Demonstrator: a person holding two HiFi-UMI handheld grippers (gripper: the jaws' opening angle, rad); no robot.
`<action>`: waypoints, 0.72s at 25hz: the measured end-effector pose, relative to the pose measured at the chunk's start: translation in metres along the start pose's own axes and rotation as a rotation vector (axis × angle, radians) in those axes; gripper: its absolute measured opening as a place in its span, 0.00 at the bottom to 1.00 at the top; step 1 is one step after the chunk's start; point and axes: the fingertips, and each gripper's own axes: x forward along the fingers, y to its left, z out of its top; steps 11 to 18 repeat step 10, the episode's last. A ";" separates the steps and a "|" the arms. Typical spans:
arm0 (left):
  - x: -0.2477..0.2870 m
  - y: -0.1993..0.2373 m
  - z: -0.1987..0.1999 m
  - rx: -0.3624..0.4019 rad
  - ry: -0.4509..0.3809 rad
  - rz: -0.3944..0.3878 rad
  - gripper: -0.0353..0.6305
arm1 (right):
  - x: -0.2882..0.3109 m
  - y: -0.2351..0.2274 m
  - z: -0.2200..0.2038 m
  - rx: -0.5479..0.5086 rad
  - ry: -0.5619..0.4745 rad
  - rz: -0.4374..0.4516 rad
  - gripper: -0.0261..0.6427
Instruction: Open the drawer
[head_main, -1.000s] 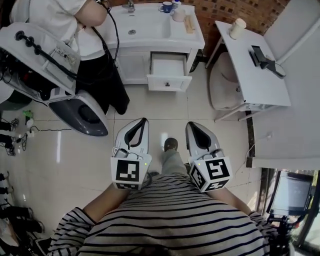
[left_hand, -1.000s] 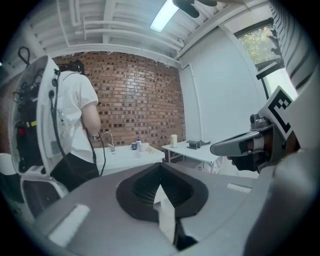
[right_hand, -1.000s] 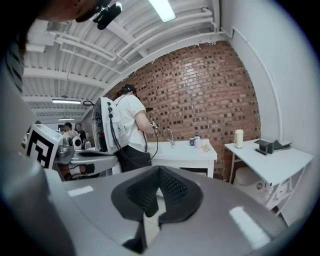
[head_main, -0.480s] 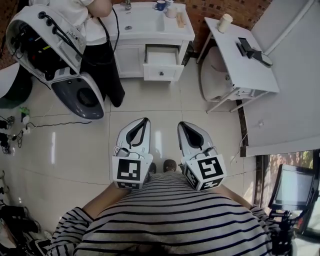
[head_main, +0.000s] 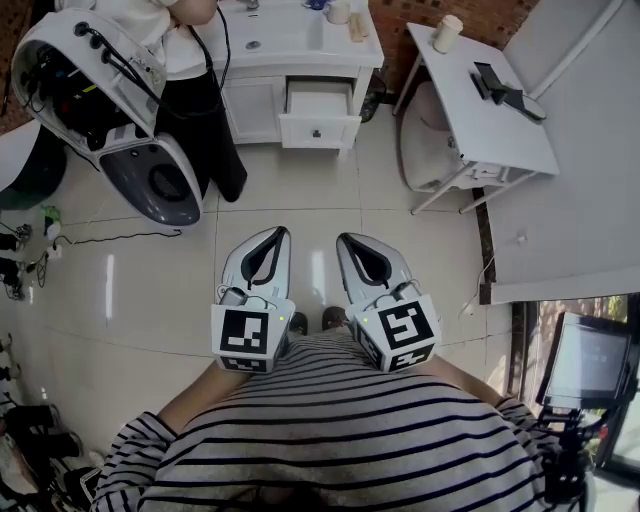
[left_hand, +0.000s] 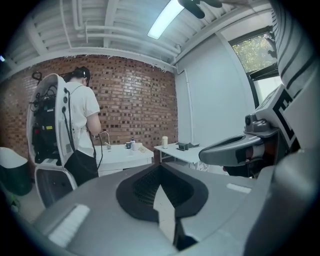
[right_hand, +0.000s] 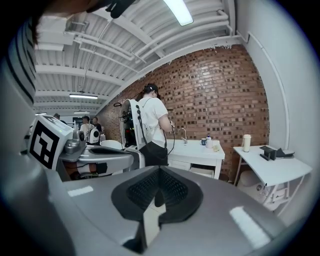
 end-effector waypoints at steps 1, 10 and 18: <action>0.001 0.002 -0.003 -0.001 0.001 0.003 0.08 | 0.004 0.002 -0.002 -0.003 0.001 0.009 0.04; 0.013 -0.012 0.010 0.004 0.005 0.009 0.08 | 0.000 -0.008 0.003 0.000 0.015 0.046 0.04; 0.013 -0.012 0.010 0.004 0.005 0.009 0.08 | 0.000 -0.008 0.003 0.000 0.015 0.046 0.04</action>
